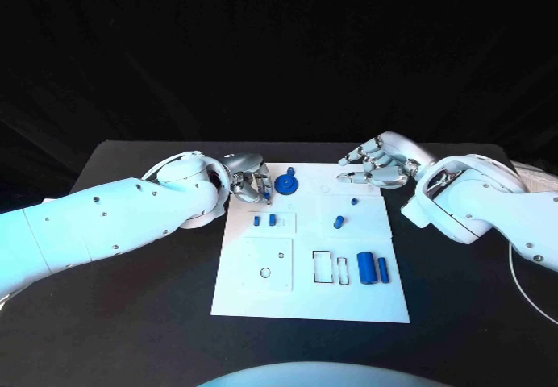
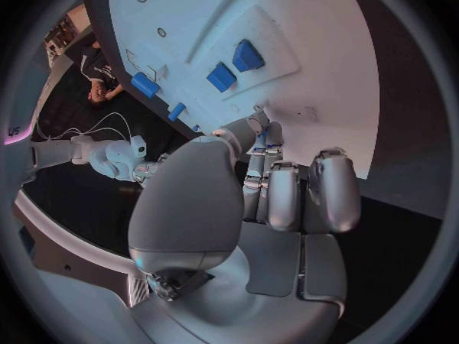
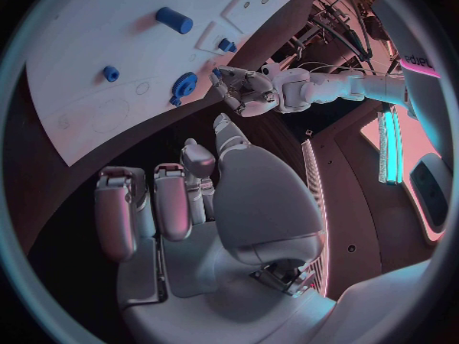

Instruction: Assemble the parts on the task board

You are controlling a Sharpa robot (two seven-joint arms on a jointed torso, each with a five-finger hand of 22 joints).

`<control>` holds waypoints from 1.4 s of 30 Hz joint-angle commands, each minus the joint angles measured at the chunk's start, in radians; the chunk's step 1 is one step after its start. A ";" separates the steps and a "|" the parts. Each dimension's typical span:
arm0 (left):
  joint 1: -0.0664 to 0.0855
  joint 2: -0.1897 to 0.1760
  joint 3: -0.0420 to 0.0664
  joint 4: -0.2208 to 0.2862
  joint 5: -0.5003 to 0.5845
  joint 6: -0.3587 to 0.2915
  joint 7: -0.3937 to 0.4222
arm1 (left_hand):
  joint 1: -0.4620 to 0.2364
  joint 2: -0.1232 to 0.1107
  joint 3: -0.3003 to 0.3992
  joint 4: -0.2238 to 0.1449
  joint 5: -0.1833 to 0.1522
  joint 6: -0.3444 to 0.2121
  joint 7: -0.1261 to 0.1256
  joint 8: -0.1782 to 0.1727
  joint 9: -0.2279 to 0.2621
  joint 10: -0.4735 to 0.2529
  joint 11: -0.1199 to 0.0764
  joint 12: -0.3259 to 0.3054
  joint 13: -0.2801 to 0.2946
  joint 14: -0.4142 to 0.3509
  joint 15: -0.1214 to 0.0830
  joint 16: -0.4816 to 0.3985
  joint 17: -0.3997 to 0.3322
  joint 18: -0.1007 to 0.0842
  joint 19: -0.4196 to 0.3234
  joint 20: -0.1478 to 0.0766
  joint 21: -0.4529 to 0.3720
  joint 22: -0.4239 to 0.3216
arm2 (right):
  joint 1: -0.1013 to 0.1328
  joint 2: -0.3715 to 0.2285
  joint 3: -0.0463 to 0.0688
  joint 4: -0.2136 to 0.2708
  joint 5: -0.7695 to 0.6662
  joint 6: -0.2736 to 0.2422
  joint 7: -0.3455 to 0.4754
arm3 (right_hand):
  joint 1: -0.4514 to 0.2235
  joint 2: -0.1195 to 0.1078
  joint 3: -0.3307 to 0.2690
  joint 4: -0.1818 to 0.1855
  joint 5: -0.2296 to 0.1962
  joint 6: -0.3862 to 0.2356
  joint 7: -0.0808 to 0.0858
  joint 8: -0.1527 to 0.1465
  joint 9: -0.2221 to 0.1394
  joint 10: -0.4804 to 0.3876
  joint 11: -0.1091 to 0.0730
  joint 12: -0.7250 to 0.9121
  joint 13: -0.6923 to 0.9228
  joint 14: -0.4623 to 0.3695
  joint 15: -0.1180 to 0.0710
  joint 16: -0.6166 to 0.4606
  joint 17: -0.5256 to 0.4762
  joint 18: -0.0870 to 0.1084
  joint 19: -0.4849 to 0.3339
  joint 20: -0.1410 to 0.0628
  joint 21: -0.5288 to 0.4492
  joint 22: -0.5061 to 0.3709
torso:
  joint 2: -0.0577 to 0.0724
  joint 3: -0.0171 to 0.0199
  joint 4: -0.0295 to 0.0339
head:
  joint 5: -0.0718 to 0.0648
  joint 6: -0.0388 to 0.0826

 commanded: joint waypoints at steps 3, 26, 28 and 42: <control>0.000 0.004 0.000 0.001 0.009 0.031 0.004 | -0.010 -0.001 -0.001 -0.004 -0.001 0.004 0.004 -0.005 0.000 0.001 0.010 -0.004 0.000 0.046 0.008 -0.001 -0.003 -0.013 0.023 0.007 0.002 0.061 | -0.001 0.003 0.000 0.000 -0.003 0.006 0.005 | 0.001 0.008 -0.007 -0.001 0.006 0.003 0.004 -0.004 0.002 -0.003 0.001 -0.001 0.000 0.053 -0.007 -0.003 0.023 0.004 -0.006 -0.001 -0.003 0.094 | 0.000 0.0002 0.0002 | -0.004 0.003; -0.001 0.009 -0.002 0.003 0.011 0.070 0.015 | -0.017 -0.002 -0.004 -0.005 -0.006 0.014 0.002 -0.007 -0.001 0.010 0.007 -0.008 0.004 0.044 0.007 -0.003 -0.008 -0.012 0.021 0.009 0.000 0.061 | -0.001 0.004 0.000 -0.003 -0.003 0.009 0.003 | 0.001 0.008 -0.007 -0.001 0.006 0.003 0.004 -0.004 0.002 -0.003 0.001 -0.001 0.000 0.053 -0.007 -0.003 0.023 0.004 -0.006 -0.001 -0.003 0.094 | -0.001 0.0004 -0.0001 | -0.001 -0.007; -0.001 0.009 -0.002 0.002 0.012 0.070 0.017 | -0.017 -0.002 -0.004 -0.005 -0.006 0.014 0.002 -0.007 -0.001 0.010 0.007 -0.008 0.004 0.044 0.007 -0.003 -0.008 -0.012 0.021 0.009 0.000 0.061 | -0.001 0.005 0.000 -0.004 -0.003 0.010 0.003 | 0.001 0.008 -0.007 -0.001 0.006 0.003 0.004 -0.004 0.002 -0.003 0.001 -0.001 0.000 0.053 -0.007 -0.003 0.023 0.004 -0.006 -0.001 -0.003 0.094 | 0.000 0.0008 -0.0001 | 0.000 -0.010; -0.002 0.017 -0.003 -0.006 0.014 0.077 0.008 | -0.018 -0.002 -0.005 -0.006 -0.006 0.016 0.001 -0.007 -0.001 0.011 0.007 -0.009 0.005 0.044 0.006 -0.004 -0.010 -0.012 0.020 0.009 -0.002 0.059 | -0.001 0.006 0.000 -0.005 -0.003 0.017 0.000 | 0.002 0.010 -0.007 0.000 0.006 0.003 0.004 -0.004 0.002 -0.003 0.001 -0.001 0.000 0.053 -0.007 -0.004 0.023 0.004 -0.006 -0.001 -0.004 0.093 | 0.000 0.0011 -0.0007 | 0.007 -0.013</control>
